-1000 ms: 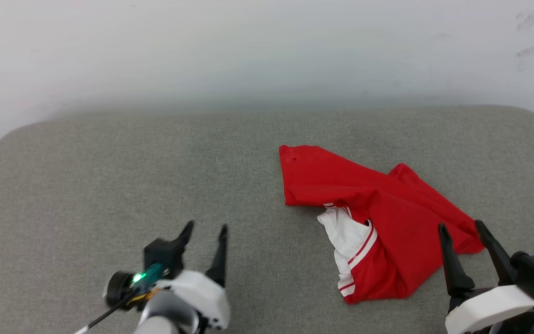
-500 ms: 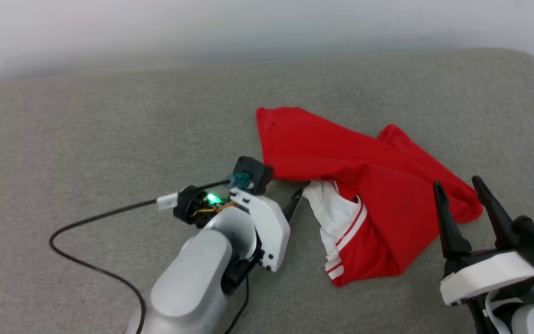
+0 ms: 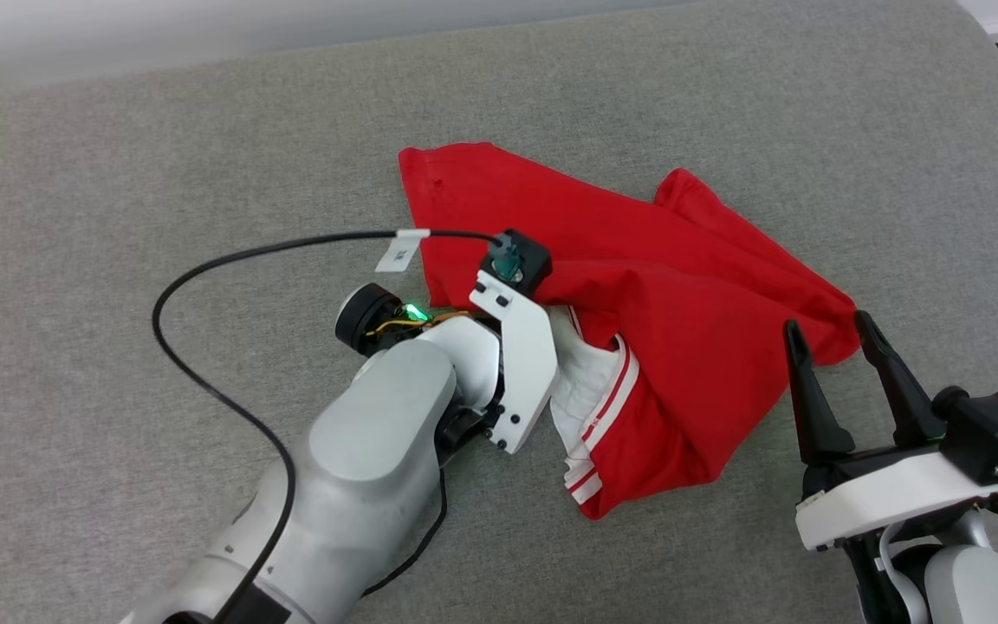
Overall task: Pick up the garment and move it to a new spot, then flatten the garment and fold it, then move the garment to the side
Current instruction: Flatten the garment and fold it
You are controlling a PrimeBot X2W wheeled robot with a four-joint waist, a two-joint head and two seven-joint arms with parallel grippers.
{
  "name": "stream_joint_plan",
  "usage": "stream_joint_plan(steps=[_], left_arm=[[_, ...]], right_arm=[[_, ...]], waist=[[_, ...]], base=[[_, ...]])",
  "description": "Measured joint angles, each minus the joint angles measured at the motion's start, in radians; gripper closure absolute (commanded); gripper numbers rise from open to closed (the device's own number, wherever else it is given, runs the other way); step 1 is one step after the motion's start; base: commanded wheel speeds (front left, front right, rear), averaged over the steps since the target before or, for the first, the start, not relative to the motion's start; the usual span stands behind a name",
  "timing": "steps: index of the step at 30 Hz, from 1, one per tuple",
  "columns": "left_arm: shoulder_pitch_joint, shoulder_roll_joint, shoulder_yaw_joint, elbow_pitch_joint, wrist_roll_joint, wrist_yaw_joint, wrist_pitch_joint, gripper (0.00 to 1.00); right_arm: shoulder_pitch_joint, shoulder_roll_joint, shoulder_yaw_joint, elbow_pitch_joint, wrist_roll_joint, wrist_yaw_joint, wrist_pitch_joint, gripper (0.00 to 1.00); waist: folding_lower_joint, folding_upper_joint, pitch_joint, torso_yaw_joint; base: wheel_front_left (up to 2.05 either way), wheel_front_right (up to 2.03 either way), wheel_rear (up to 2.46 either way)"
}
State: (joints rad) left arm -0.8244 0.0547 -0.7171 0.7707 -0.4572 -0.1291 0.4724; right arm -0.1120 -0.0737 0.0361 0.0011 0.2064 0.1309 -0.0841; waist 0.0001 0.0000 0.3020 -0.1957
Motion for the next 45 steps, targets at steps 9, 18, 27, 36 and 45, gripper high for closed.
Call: stream_joint_plan(steps=[9, 18, 27, 36, 45], left_arm=[[-0.055, -0.003, -0.087, 0.056, -0.075, 0.000, 0.027, 1.00], [0.020, 0.081, -0.052, -0.042, -0.077, 0.027, -0.153, 1.00], [0.251, 0.272, 0.060, -0.303, -0.140, 0.173, -0.182, 1.00], [0.614, 0.439, 0.221, -0.492, -0.270, 0.362, -0.181, 1.00], [0.704, 0.422, 0.267, -0.594, -0.273, 0.405, -0.319, 0.00]], right_arm=[[-0.011, 0.007, -0.019, 0.035, 0.006, 0.000, -0.016, 0.00], [0.012, 0.009, -0.068, 0.026, -0.004, 0.000, 0.000, 0.00], [0.054, 0.012, -0.096, -0.025, -0.022, 0.000, 0.041, 0.00], [0.102, 0.015, -0.109, -0.061, -0.029, 0.000, 0.076, 0.00], [0.129, 0.017, -0.116, -0.083, -0.032, 0.000, 0.112, 0.00]], waist=[[0.0000, 0.0000, 0.004, -0.003], [0.0000, 0.0000, -0.057, 0.063], [0.0000, 0.0000, -0.130, 0.157], [-0.0001, 0.0000, -0.187, 0.190], [-0.0001, 0.0000, -0.221, 0.190]], base=[[0.00, 0.00, 0.00], [0.00, 0.00, 0.00], [0.00, 0.00, 0.00], [0.00, 0.00, 0.00], [0.00, 0.00, 0.00]])
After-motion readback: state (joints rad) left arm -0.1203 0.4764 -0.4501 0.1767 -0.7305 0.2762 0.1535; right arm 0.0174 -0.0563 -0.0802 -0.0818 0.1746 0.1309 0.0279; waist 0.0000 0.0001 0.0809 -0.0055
